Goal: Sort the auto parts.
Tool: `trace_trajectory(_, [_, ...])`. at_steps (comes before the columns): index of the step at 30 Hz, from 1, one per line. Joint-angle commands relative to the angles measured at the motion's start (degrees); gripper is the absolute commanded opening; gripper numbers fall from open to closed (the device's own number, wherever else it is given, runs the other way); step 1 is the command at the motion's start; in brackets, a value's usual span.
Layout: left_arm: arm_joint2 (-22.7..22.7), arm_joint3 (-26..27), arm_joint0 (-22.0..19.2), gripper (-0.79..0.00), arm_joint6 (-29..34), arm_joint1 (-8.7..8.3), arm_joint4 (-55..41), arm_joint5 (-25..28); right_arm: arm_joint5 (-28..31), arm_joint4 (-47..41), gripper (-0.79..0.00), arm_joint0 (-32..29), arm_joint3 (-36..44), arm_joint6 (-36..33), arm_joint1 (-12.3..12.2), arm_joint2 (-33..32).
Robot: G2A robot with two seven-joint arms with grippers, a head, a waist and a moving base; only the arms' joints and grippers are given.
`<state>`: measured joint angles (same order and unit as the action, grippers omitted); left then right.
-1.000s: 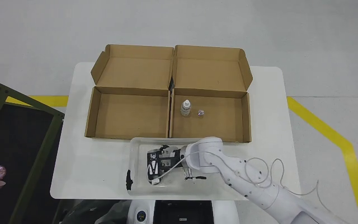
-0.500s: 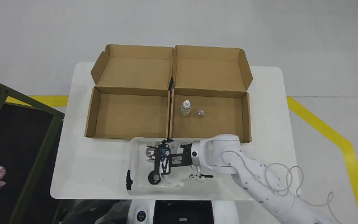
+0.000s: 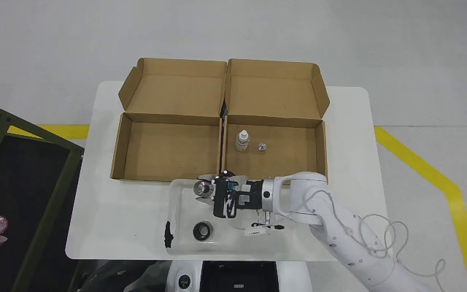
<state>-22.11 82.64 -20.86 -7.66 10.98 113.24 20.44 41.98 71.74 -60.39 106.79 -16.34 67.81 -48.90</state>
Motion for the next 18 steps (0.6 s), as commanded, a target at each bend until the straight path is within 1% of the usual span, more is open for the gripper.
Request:
trace_trajectory(1, [0.00,0.00,0.00,0.000,0.00,0.00,0.00,0.00,-0.16,-0.08,-0.785,0.51,-0.29,0.27,0.13,0.13])
trace_trajectory(8, [0.00,0.00,0.00,0.000,0.00,0.00,0.00,0.00,-1.42,-0.83,-0.785,3.76,-2.96,1.29,1.21,2.12])
trace_trajectory(18, [0.00,0.00,0.00,0.000,0.00,0.00,0.00,0.00,-6.06,-1.57,-0.785,10.63,-9.71,0.09,3.54,5.23])
